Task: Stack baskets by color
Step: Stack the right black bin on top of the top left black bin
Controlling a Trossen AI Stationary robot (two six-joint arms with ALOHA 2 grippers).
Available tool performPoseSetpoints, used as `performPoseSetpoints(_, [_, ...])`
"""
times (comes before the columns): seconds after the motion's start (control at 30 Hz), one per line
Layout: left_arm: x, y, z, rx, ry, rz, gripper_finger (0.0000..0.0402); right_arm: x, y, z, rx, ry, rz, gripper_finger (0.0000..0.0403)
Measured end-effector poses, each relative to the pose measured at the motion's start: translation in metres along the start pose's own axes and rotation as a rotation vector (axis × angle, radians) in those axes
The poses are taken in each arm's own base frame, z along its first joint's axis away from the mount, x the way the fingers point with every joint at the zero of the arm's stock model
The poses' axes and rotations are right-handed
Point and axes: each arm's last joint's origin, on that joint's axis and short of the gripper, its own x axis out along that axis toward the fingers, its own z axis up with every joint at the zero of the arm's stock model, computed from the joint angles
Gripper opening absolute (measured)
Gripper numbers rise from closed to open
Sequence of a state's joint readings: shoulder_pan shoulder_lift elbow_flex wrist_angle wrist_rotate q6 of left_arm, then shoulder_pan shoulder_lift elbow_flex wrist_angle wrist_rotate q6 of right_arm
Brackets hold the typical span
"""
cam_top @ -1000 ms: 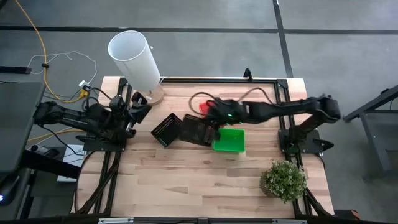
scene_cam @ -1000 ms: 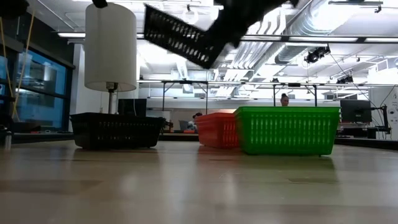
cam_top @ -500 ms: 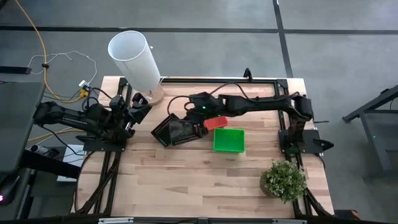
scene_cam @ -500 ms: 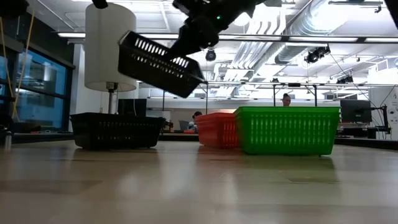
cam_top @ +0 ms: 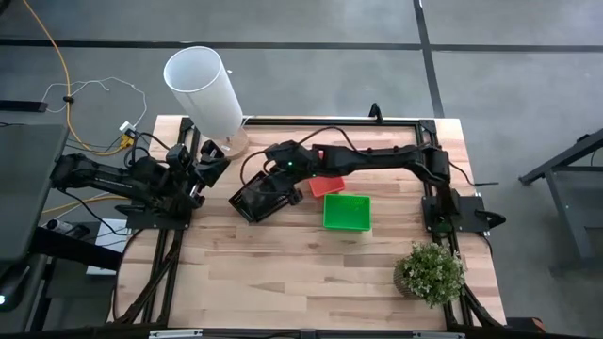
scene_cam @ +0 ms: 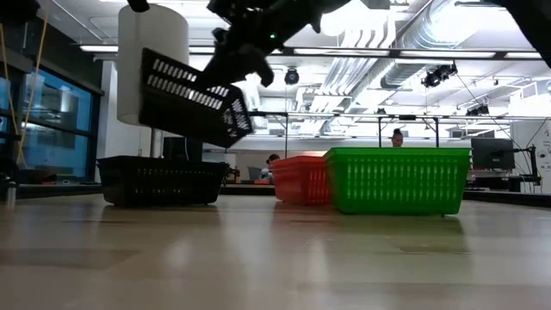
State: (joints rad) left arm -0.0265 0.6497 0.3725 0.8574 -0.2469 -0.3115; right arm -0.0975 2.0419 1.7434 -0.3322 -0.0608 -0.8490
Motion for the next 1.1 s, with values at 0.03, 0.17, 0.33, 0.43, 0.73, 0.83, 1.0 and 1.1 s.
performPoseSetpoints(0.03, [0.000, 0.000, 0.000, 0.000, 0.000, 0.000, 0.0000, 0.003, -0.002, 0.001, -0.006, -0.005, -0.005, 0.0000])
performPoseSetpoints(0.17, [0.000, 0.000, 0.000, 0.000, -0.002, 0.008, 0.0000, 0.018, -0.002, 0.000, -0.044, 0.009, -0.015, 0.0000])
performPoseSetpoints(0.33, [0.000, 0.001, 0.000, 0.000, -0.009, 0.028, 0.0000, 0.032, -0.003, -0.001, -0.104, 0.010, -0.030, 0.0000])
performPoseSetpoints(0.43, [0.000, 0.001, 0.000, 0.000, -0.009, 0.029, 0.0000, 0.039, 0.000, -0.004, -0.143, 0.020, -0.015, 0.0000])
performPoseSetpoints(0.73, [0.000, 0.002, -0.001, 0.005, 0.004, 0.043, 0.0000, 0.041, 0.006, -0.008, -0.167, 0.031, 0.052, 0.0000])
performPoseSetpoints(0.83, [0.000, 0.002, -0.003, 0.009, 0.013, 0.060, 0.0000, 0.041, 0.012, -0.012, -0.169, 0.054, 0.121, 0.0000])
performPoseSetpoints(1.0, [0.000, 0.002, -0.002, 0.009, 0.013, 0.060, 0.0000, 0.039, 0.020, -0.017, -0.131, 0.094, 0.213, 0.0000])
performPoseSetpoints(1.1, [0.000, 0.002, -0.002, 0.009, 0.013, 0.060, 0.0000, 0.039, 0.021, -0.018, -0.099, 0.104, 0.228, 0.0000])
